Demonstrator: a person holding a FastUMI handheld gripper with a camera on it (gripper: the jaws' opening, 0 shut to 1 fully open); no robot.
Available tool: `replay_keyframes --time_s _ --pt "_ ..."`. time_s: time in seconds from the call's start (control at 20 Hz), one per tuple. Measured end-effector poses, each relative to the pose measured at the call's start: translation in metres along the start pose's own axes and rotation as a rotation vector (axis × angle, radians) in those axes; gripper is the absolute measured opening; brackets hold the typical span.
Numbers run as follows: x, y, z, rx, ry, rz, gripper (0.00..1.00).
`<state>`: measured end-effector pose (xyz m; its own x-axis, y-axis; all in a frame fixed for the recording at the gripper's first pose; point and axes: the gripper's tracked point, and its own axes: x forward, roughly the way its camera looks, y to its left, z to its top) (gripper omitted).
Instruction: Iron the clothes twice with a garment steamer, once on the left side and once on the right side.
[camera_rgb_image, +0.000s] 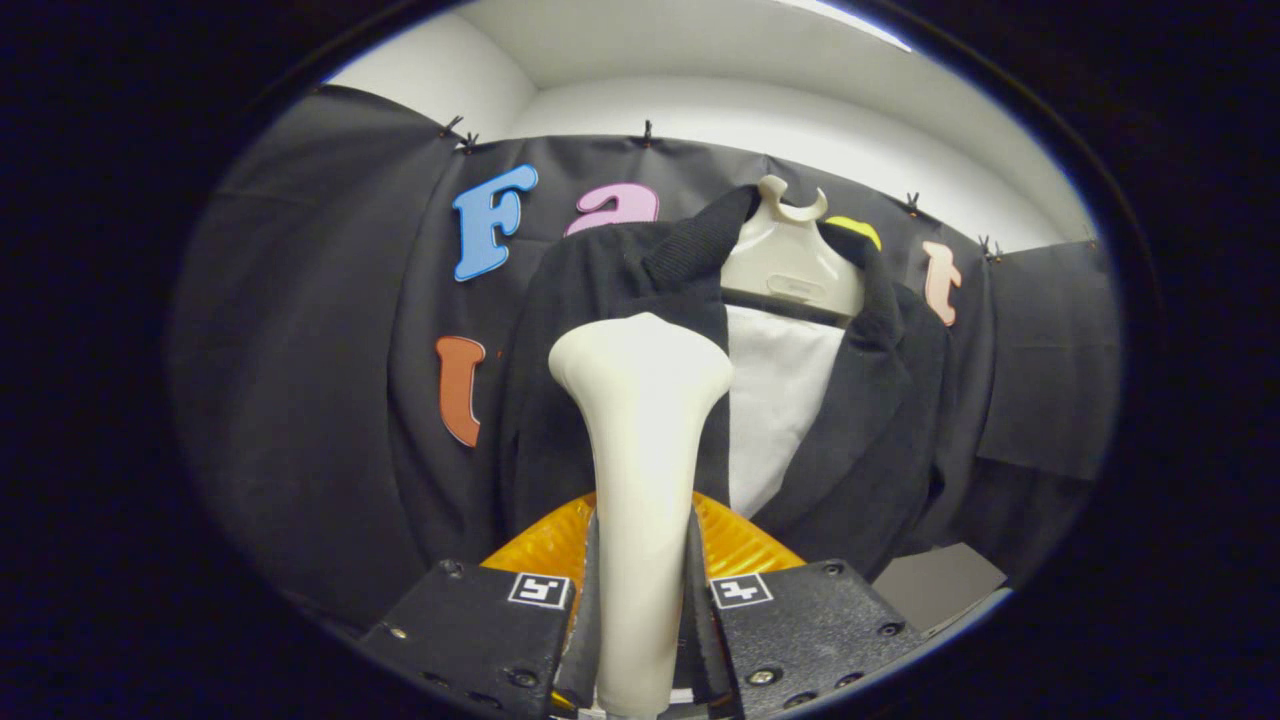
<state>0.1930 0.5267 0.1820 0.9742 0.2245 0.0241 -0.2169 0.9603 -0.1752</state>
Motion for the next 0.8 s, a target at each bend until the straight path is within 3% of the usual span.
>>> replay_keyframes --time_s 0.8 --pt "-0.010 -0.002 -0.106 0.017 0.135 0.006 0.38"
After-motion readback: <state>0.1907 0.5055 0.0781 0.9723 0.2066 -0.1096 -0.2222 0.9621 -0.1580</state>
